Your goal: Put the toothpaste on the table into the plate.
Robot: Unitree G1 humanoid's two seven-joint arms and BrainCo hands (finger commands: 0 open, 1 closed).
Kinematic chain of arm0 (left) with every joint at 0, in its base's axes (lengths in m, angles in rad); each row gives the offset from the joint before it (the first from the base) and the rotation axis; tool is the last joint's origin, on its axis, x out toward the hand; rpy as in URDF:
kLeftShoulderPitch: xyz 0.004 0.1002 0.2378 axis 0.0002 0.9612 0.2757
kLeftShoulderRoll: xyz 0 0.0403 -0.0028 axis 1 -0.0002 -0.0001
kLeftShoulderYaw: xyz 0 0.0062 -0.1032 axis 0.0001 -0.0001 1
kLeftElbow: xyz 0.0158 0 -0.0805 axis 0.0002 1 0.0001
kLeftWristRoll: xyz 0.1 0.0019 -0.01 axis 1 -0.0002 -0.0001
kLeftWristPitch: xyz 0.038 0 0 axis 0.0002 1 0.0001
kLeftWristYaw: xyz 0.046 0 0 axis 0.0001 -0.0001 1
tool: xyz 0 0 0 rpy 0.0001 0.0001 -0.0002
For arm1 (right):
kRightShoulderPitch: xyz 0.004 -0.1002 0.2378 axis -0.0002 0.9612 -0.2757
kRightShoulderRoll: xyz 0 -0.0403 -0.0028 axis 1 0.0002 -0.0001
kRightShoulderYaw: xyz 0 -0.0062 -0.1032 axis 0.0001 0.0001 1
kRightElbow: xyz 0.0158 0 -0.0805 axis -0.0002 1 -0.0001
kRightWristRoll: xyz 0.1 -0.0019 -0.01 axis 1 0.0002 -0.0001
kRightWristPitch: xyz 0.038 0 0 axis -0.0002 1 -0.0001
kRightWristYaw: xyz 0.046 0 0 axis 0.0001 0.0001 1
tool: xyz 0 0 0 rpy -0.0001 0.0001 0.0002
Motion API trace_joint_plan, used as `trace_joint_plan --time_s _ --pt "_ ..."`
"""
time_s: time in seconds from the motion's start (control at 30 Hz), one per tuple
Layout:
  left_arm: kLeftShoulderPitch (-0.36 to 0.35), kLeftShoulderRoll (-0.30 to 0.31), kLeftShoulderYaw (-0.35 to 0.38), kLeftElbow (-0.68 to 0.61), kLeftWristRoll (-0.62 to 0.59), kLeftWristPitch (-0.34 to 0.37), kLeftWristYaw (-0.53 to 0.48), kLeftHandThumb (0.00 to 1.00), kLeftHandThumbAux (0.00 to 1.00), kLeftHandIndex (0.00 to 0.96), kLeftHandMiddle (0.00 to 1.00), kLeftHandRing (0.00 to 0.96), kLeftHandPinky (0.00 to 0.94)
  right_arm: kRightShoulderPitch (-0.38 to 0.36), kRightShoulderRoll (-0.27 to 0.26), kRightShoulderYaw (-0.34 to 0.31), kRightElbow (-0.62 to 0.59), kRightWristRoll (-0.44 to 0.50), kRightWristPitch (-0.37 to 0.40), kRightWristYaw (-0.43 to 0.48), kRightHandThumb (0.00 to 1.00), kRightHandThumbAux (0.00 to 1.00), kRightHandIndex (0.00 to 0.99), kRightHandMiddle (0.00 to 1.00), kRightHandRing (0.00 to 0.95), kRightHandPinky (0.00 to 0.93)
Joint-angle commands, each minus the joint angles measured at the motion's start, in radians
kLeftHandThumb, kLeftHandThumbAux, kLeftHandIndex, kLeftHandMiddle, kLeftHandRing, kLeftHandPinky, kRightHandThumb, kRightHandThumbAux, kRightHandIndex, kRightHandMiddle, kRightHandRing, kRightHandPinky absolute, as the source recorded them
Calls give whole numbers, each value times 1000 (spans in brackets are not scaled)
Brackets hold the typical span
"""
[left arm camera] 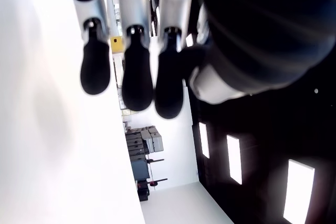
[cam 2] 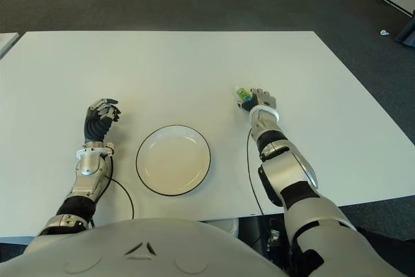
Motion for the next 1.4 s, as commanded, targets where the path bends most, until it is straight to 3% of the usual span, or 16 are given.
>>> trace_joint_plan --time_s 0.03,0.1,0.13,0.17,0.27,0.3,0.33,0.43,0.7,1.4 --pt "30 -11 -4 42 6 -10 -3 694 719 439 680 669 632 56 48 -32 17 34 3 -70 342 588 110 40 47 144" --pt "31 -10 -5 43 7 -13 -5 694 719 439 679 670 631 60 47 -42 18 41 -12 -115 350 591 149 75 89 192" --pt "31 -9 -5 44 8 -14 -4 694 719 439 682 672 634 61 47 -46 19 43 -20 -131 375 600 217 221 263 344" --pt "31 -8 -5 44 9 -15 -3 694 719 439 683 674 636 61 46 -48 20 45 -25 -142 392 606 262 316 376 444" --pt "29 -7 -5 47 10 -17 -2 694 719 439 687 677 638 61 41 -64 31 57 -51 -164 424 611 329 425 500 563" --pt "29 -7 -5 48 10 -18 -2 694 719 439 687 677 638 60 41 -77 31 67 -55 -172 424 611 329 425 500 563" --pt "28 -7 -5 49 10 -18 -1 694 719 439 685 674 631 58 42 -85 31 73 -58 -178 557 662 375 497 555 616" --pt "26 -7 -4 51 8 -20 -1 694 719 439 681 670 624 58 53 -119 12 104 -50 -200 654 696 410 574 606 655" --pt "25 -3 -3 57 10 -29 -1 693 719 439 688 679 639 64 60 -164 14 139 -81 -233 706 710 433 624 626 630" --pt "24 1 -2 58 8 -31 -4 694 719 438 676 665 622 74 54 -188 9 150 -145 -270 709 713 431 557 569 582"
